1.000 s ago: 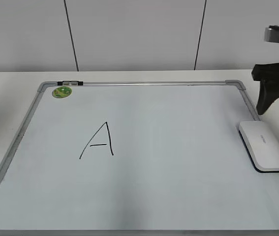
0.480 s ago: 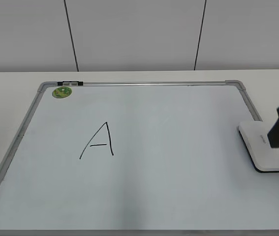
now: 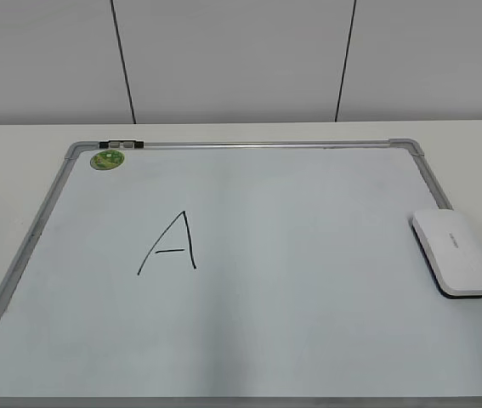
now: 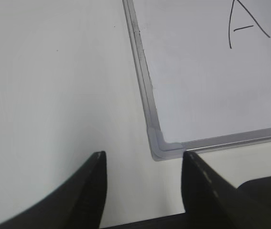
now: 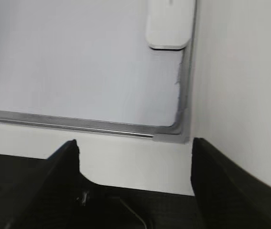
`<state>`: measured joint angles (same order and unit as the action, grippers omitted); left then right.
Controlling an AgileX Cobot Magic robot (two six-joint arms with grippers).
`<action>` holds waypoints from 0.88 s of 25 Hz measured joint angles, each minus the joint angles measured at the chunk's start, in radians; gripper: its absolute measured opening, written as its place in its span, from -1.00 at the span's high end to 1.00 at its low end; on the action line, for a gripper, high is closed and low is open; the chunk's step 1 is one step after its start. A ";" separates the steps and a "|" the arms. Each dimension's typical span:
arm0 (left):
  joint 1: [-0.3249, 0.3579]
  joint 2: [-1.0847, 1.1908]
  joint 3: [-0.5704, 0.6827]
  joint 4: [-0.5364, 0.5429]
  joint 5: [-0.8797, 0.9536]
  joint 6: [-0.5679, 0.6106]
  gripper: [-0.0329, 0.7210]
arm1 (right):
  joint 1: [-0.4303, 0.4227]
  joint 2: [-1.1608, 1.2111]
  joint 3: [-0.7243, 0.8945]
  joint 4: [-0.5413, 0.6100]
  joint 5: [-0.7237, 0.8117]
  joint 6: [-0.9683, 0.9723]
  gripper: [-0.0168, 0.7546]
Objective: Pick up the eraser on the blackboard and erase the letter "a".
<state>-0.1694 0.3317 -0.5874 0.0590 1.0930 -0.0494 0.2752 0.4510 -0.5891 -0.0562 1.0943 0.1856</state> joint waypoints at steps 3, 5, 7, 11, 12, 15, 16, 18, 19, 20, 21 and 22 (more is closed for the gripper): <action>-0.003 -0.062 0.031 0.001 0.019 0.000 -0.06 | 0.000 -0.118 0.003 -0.070 0.060 0.023 -0.44; -0.003 -0.096 0.056 0.001 0.025 0.000 -0.06 | 0.000 -0.236 0.026 -0.112 0.092 0.029 -0.44; -0.003 -0.126 0.060 0.001 0.025 0.000 -0.06 | 0.000 -0.291 0.049 -0.114 0.101 0.027 -0.43; -0.003 -0.176 0.067 0.001 0.023 0.000 -0.05 | 0.000 -0.360 0.073 -0.114 0.100 0.015 -0.43; -0.003 -0.180 0.071 -0.001 0.021 0.000 -0.03 | 0.000 -0.365 0.075 -0.114 0.097 0.013 -0.43; -0.003 -0.184 0.071 -0.001 0.019 0.000 0.00 | 0.000 -0.367 0.091 -0.110 0.072 0.002 -0.43; -0.003 -0.184 0.071 -0.001 0.019 0.000 0.01 | 0.000 -0.367 0.094 -0.111 0.067 0.000 -0.43; -0.003 -0.184 0.071 -0.001 0.018 0.000 0.01 | 0.000 -0.367 0.096 -0.107 0.065 -0.005 -0.43; -0.003 -0.184 0.071 -0.001 0.018 0.000 0.02 | 0.000 -0.367 0.098 -0.107 0.065 -0.006 -0.43; -0.003 -0.184 0.071 0.001 0.018 0.000 0.02 | 0.000 -0.368 0.098 -0.105 0.065 -0.006 -0.43; -0.003 -0.184 0.071 0.001 0.018 0.000 0.02 | 0.000 -0.368 0.098 -0.105 0.065 -0.008 -0.43; -0.003 -0.184 0.071 -0.001 0.018 0.000 0.02 | 0.000 -0.368 0.098 -0.097 0.065 -0.008 -0.43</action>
<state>-0.1724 0.1474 -0.5162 0.0577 1.1107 -0.0494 0.2752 0.0826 -0.4908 -0.1531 1.1598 0.1774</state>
